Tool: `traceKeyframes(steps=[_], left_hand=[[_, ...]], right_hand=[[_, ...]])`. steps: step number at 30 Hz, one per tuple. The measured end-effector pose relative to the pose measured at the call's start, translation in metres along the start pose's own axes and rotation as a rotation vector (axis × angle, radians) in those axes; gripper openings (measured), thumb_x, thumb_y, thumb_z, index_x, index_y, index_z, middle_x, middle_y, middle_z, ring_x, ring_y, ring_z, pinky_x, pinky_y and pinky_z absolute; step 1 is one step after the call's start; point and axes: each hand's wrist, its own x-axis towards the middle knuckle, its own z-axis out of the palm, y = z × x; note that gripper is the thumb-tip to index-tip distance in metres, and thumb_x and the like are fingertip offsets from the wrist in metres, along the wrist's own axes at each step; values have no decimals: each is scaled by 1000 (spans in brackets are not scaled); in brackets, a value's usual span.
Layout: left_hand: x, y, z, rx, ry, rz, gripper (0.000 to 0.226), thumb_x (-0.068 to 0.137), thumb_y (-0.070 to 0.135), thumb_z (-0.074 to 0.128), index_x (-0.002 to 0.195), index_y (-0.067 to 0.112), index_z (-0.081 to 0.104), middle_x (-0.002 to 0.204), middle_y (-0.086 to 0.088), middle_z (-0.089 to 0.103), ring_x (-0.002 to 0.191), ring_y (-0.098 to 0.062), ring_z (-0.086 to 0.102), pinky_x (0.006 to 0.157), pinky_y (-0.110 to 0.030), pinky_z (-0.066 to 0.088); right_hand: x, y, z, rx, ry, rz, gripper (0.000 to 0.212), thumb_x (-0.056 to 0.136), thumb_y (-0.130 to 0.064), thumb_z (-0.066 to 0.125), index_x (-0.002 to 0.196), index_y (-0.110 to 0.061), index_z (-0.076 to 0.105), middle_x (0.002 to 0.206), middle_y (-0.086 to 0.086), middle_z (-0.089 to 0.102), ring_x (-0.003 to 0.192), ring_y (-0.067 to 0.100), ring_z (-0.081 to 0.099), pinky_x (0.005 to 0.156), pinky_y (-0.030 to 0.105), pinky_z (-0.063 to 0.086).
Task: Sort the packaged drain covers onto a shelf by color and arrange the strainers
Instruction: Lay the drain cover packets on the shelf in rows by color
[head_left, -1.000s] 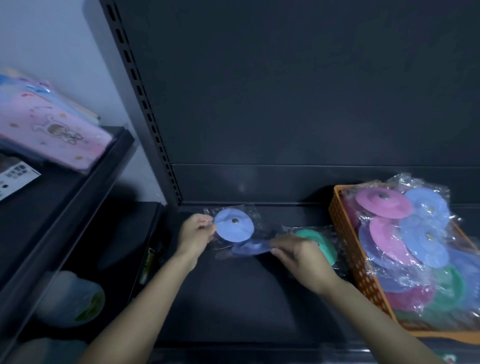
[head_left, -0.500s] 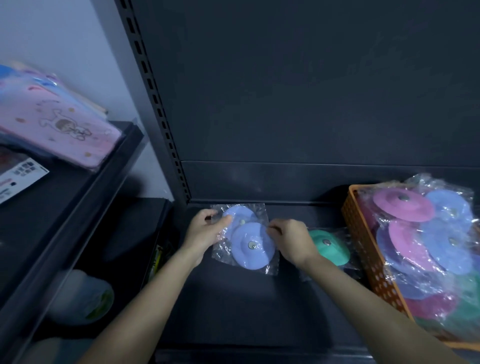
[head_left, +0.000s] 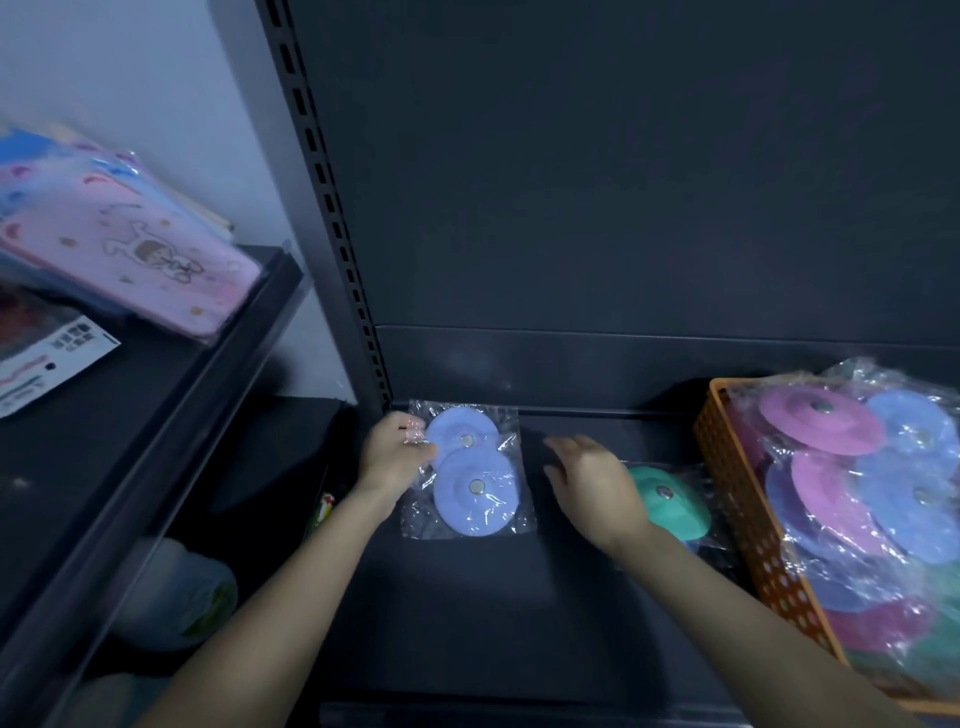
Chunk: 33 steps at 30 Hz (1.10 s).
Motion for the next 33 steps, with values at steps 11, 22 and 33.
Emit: traceKeyframes(steps=[11,22,33], left_hand=[[-35,-5,14,937,-267,616,64,91,52,45,148,32,23,159,1,8,146,-23,-5,118,-39,-1],[-35,-13,15,1036,-326,495,58,95,52,41,146,46,15,158,7,-15,145,-18,-16,117,-36,2],[-38,-12,8,1094,-363,602,53,99,47,33,149,38,15,159,0,-12,145,-17,-17,115,-30,-7]], right_hand=[[-44,35,-5,-107,46,248,46,96,-46,39,135,-23,45,146,6,39,141,32,22,110,57,16],[-40,24,-2,-117,22,161,65,85,-55,21,118,-18,62,125,2,60,123,28,49,100,49,35],[-51,42,-24,185,-46,273,45,88,-21,60,131,-13,54,146,14,39,133,27,39,107,20,23]])
